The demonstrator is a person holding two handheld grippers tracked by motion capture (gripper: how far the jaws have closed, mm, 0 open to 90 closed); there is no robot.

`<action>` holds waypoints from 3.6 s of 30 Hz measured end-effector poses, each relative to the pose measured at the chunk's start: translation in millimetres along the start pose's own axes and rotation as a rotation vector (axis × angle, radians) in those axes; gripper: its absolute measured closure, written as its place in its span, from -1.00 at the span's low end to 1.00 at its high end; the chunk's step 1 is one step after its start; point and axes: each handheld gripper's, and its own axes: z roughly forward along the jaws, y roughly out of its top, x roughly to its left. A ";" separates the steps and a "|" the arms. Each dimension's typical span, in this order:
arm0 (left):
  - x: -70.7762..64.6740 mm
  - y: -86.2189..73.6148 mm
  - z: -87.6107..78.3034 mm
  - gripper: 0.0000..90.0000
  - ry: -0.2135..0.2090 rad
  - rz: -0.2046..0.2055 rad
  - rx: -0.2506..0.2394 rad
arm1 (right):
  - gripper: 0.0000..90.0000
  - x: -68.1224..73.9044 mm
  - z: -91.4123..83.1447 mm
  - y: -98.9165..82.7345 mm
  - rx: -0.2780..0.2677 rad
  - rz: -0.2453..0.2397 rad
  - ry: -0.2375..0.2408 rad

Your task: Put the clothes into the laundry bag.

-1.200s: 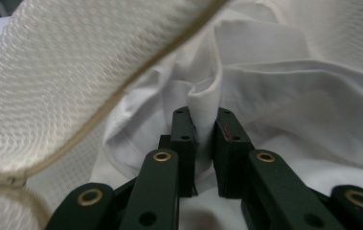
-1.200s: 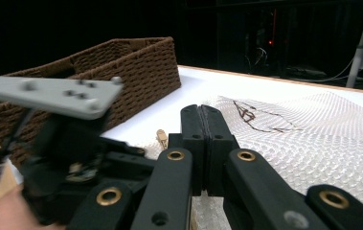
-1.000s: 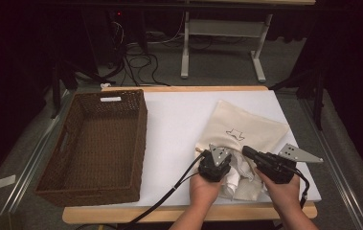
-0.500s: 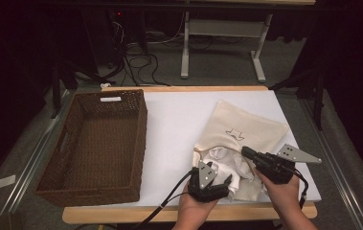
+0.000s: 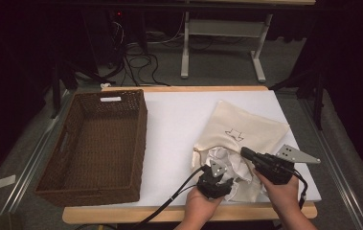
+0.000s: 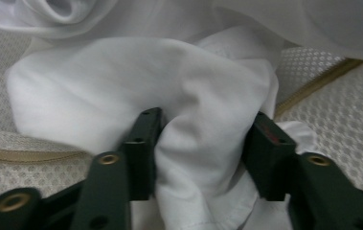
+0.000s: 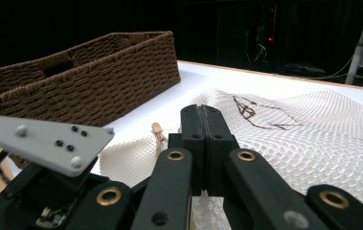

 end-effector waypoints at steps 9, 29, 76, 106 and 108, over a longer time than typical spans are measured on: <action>2.3 10.1 -7.4 0.79 0.025 -0.005 -0.026 | 1.00 -0.4 -0.2 -0.5 0.002 -0.003 -0.005; -3.7 35.4 -15.1 0.82 0.070 0.042 -0.182 | 1.00 -2.7 -3.2 -0.5 -0.011 0.016 -0.010; -0.7 22.5 10.0 0.95 0.086 0.088 -0.193 | 1.00 -6.9 -7.0 0.6 -0.035 0.027 -0.021; -8.8 33.9 -2.5 -0.07 0.034 0.117 -0.261 | 1.00 -9.2 -7.3 -0.2 -0.037 0.032 -0.027; -9.3 33.4 -5.7 -0.07 0.030 0.117 -0.269 | 1.00 -9.3 -7.6 -0.2 -0.036 0.031 -0.028</action>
